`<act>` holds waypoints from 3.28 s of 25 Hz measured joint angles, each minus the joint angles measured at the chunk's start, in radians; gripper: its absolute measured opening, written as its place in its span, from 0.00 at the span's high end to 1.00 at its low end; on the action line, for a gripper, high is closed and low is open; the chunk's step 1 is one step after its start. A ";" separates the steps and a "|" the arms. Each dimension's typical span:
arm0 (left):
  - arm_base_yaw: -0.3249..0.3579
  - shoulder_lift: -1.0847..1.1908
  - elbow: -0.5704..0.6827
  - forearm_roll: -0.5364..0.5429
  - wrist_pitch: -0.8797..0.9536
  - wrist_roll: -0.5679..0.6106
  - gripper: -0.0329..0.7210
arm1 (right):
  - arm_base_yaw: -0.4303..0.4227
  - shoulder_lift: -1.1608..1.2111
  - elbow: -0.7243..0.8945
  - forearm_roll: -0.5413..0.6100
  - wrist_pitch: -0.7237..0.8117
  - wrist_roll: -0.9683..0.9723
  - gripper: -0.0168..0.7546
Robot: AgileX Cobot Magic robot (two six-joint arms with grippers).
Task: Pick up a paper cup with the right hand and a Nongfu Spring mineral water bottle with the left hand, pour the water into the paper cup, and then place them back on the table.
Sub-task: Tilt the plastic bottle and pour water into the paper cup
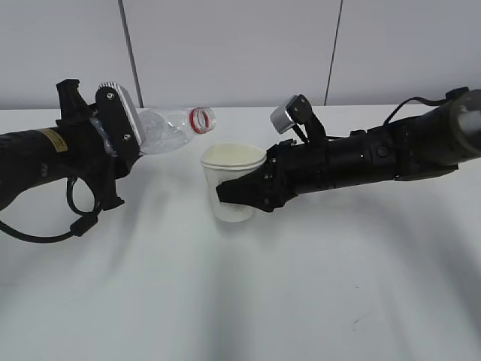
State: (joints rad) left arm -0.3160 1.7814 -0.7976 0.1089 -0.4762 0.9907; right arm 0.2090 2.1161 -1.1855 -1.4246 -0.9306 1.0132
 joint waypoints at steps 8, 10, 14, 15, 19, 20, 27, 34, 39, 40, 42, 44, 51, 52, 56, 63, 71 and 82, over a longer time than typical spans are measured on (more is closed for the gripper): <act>0.000 0.000 0.000 -0.037 -0.026 0.052 0.46 | 0.011 0.002 -0.033 -0.036 0.002 0.027 0.32; 0.000 0.000 0.000 -0.044 -0.030 0.067 0.46 | 0.029 0.003 -0.040 -0.046 0.010 0.029 0.32; 0.000 0.000 0.000 -0.089 -0.038 0.134 0.46 | 0.061 0.003 -0.044 -0.055 0.051 0.033 0.32; 0.000 0.000 0.000 -0.102 -0.040 0.150 0.46 | 0.065 0.003 -0.046 -0.055 0.063 0.035 0.32; 0.000 0.000 0.000 -0.109 -0.043 0.183 0.46 | 0.067 0.005 -0.046 -0.048 0.091 0.044 0.32; 0.000 0.000 0.000 -0.109 -0.045 0.194 0.46 | 0.067 0.005 -0.046 -0.046 0.093 0.044 0.32; 0.000 0.000 0.000 -0.116 -0.106 0.271 0.46 | 0.067 0.005 -0.046 -0.041 0.110 0.051 0.32; 0.000 0.000 0.000 -0.116 -0.143 0.329 0.46 | 0.067 0.005 -0.046 -0.041 0.112 0.051 0.32; 0.000 0.000 0.000 -0.116 -0.143 0.379 0.46 | 0.067 0.005 -0.046 -0.040 0.112 0.051 0.32; 0.000 0.000 0.000 -0.117 -0.143 0.390 0.46 | 0.067 0.005 -0.046 -0.040 0.112 0.051 0.32; 0.000 0.000 0.000 -0.119 -0.143 0.412 0.46 | 0.067 0.005 -0.046 -0.040 0.112 0.051 0.32; 0.000 0.000 0.000 -0.125 -0.144 0.433 0.46 | 0.067 0.005 -0.046 -0.040 0.113 0.051 0.32; 0.000 0.000 0.000 -0.142 -0.166 0.494 0.46 | 0.067 0.005 -0.046 -0.040 0.115 0.051 0.32; 0.000 0.000 0.000 -0.142 -0.167 0.497 0.46 | 0.067 0.005 -0.046 -0.040 0.117 0.051 0.32; 0.000 0.000 0.000 -0.152 -0.169 0.521 0.46 | 0.067 0.005 -0.046 -0.040 0.119 0.053 0.32; 0.000 0.000 0.000 -0.170 -0.206 0.547 0.46 | 0.067 0.005 -0.046 -0.040 0.119 0.053 0.32; 0.000 0.000 0.000 -0.187 -0.206 0.582 0.46 | 0.067 0.005 -0.046 -0.040 0.119 0.053 0.32; 0.000 0.000 0.000 -0.190 -0.214 0.594 0.46 | 0.067 0.005 -0.046 -0.040 0.120 0.053 0.32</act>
State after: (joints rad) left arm -0.3160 1.7814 -0.7976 -0.0807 -0.6905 1.5843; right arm 0.2765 2.1206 -1.2311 -1.4645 -0.8110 1.0662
